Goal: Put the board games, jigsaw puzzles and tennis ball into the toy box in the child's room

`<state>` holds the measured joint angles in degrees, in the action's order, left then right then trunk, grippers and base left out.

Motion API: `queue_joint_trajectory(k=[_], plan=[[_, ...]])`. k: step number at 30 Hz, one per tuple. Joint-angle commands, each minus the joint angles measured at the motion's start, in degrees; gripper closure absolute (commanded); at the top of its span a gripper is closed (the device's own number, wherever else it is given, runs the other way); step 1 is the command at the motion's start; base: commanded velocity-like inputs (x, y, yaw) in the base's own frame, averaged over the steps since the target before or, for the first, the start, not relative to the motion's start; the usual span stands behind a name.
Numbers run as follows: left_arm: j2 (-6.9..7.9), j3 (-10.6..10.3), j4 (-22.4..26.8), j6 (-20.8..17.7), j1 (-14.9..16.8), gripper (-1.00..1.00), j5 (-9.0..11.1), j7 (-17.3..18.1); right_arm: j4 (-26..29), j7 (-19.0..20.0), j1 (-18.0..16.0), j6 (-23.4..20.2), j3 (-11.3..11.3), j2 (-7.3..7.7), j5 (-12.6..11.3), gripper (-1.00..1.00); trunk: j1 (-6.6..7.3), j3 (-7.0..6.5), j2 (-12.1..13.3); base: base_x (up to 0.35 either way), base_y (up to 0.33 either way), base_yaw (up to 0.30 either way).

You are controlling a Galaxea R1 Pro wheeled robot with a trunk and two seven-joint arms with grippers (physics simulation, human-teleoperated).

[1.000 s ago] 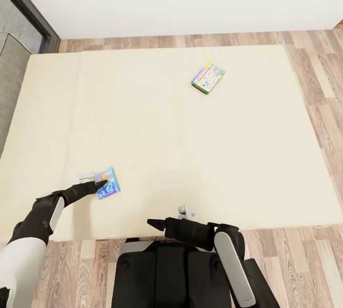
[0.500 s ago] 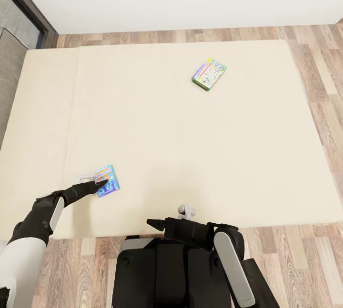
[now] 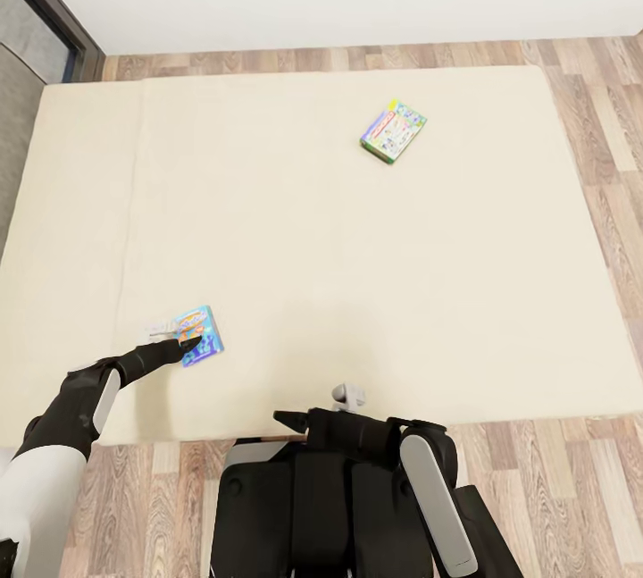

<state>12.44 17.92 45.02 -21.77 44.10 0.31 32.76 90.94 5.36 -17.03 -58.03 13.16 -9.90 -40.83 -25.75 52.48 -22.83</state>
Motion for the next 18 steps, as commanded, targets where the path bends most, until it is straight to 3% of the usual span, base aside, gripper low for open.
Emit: queue_joint_trajectory(k=[1,13,18], plan=[[-0.03,0.18,0.05,-0.47,0.03,-1.0,0.04,0.32,0.03,0.57,-0.02,-0.24,-0.06,-0.03,0.58,-1.0,-0.03,0.13,-0.09,0.0,0.0,0.0],[-0.04,0.18,0.06,-0.39,0.03,-1.0,0.04,0.31,0.03,0.53,-0.02,-0.24,-0.04,-0.04,0.58,-1.0,-0.03,0.25,-0.09,0.0,-0.001,0.0],[-0.04,0.18,0.06,-0.38,0.03,-1.0,0.04,0.29,0.03,0.53,-0.02,-0.24,0.02,-0.04,0.58,-1.0,-0.03,0.25,-0.09,0.0,-0.167,0.0]])
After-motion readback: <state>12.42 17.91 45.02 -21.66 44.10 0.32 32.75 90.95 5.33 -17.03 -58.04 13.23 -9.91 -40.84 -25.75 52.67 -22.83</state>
